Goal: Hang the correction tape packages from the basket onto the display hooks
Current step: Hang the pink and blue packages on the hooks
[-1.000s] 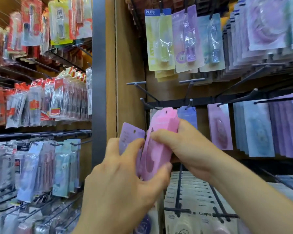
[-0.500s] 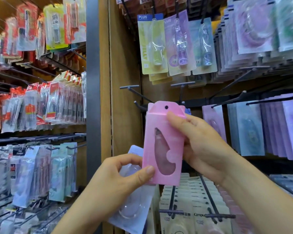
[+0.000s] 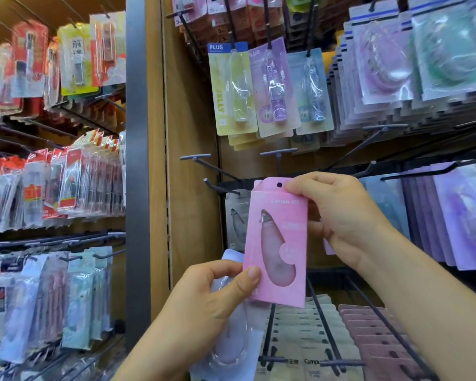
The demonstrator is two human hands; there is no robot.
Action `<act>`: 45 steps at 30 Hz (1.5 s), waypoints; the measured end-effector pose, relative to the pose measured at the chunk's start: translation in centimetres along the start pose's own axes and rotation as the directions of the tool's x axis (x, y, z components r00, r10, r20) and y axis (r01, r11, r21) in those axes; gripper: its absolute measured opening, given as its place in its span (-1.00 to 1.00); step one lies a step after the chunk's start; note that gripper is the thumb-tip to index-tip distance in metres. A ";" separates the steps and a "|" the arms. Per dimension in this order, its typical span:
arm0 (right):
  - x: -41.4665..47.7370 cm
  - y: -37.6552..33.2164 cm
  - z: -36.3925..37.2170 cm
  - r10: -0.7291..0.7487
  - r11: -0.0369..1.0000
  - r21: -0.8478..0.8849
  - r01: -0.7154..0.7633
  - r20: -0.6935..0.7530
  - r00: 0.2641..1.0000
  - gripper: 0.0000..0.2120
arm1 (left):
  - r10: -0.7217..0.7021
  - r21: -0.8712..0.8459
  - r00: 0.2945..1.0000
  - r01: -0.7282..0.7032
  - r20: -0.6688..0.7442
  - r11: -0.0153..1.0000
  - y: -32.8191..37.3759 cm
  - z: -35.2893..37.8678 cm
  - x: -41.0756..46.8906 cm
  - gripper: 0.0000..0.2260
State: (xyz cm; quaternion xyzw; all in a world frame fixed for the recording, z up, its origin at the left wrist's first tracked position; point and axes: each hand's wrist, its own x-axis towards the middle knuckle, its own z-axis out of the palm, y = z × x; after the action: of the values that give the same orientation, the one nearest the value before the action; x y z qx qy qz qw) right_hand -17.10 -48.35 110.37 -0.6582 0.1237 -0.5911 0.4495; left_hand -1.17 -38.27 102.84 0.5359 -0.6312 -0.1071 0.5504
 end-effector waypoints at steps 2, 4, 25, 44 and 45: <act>0.4 0.1 0.0 -0.010 1.000 -0.026 0.009 -0.034 0.999 -0.90 | -0.007 -0.022 1.000 0.007 0.006 1.000 0.0 0.1 0.2 -0.66; 0.6 0.1 0.1 -0.030 0.999 -0.029 0.029 -0.047 0.998 -0.92 | -0.012 -0.045 1.000 0.013 0.004 0.999 0.1 0.3 0.4 -0.64; 2.6 -2.4 -0.8 0.014 0.977 -0.215 0.015 0.135 0.991 -0.92 | -0.002 -0.064 0.999 0.005 0.052 0.998 0.4 0.6 0.8 -0.58; 2.9 -0.6 -1.0 -0.091 0.923 -0.359 0.140 0.150 0.984 -0.82 | -0.053 -0.148 0.989 0.073 0.136 0.986 0.8 1.1 0.9 -0.53; 2.7 -0.2 -1.1 -0.060 0.936 -0.334 0.113 0.166 0.984 -0.81 | -0.046 -0.131 0.991 0.063 0.127 0.989 0.8 1.2 0.9 -0.53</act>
State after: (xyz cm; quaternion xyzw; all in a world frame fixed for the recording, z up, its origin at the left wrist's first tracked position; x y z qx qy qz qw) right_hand -17.41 -50.59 112.20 -0.7746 0.1602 -0.5275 0.3101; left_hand -2.40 -39.24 103.50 0.5068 -0.6406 -0.1974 0.5420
